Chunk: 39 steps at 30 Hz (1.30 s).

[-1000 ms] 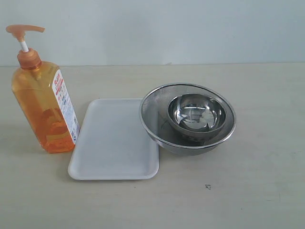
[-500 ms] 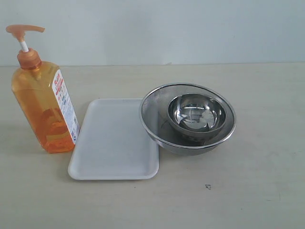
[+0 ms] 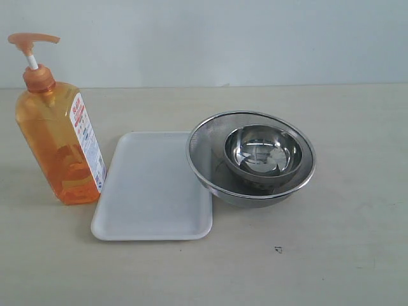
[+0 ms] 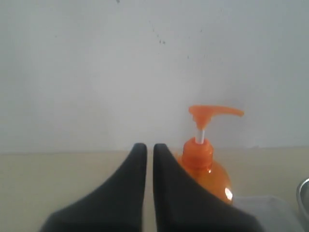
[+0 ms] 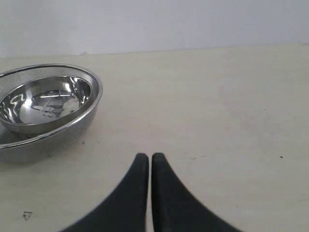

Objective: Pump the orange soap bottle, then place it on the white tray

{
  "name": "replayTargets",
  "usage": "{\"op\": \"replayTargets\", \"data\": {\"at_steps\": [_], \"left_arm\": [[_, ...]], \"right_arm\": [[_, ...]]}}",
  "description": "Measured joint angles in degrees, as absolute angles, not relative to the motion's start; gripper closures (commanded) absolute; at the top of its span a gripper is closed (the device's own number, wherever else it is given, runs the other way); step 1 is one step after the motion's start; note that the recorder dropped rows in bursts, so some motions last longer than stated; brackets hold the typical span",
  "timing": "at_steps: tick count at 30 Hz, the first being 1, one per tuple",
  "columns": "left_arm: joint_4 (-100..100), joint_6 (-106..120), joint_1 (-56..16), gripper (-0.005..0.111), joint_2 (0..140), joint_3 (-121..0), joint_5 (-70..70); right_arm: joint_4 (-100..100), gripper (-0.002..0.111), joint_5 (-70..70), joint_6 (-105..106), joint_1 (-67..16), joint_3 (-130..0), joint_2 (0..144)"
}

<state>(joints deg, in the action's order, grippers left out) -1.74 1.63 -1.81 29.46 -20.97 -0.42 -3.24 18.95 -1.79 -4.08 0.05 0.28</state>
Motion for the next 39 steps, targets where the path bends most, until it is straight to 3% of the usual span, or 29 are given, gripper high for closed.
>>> {"op": "replayTargets", "data": {"at_steps": [8,29,34,39], "left_arm": [[-1.7,1.6,-1.8,0.102,37.4,-21.0,-3.0],[-1.7,1.6,-1.8,0.102,37.6,-21.1,-6.4],[-1.7,1.6,-1.8,0.102,37.6,-21.1,-6.3],[-1.7,1.6,-1.8,0.102,37.6,-21.1,-6.1]], "right_arm": [[-3.2,0.109,19.0,-1.8,-4.1,0.0,0.3],[-3.2,0.109,18.0,-1.6,-4.1,0.0,0.3],[-3.0,0.109,10.2,-1.5,-4.1,0.0,0.3],[-2.9,0.109,-6.3,-6.1,-4.1,0.0,0.3]]}}
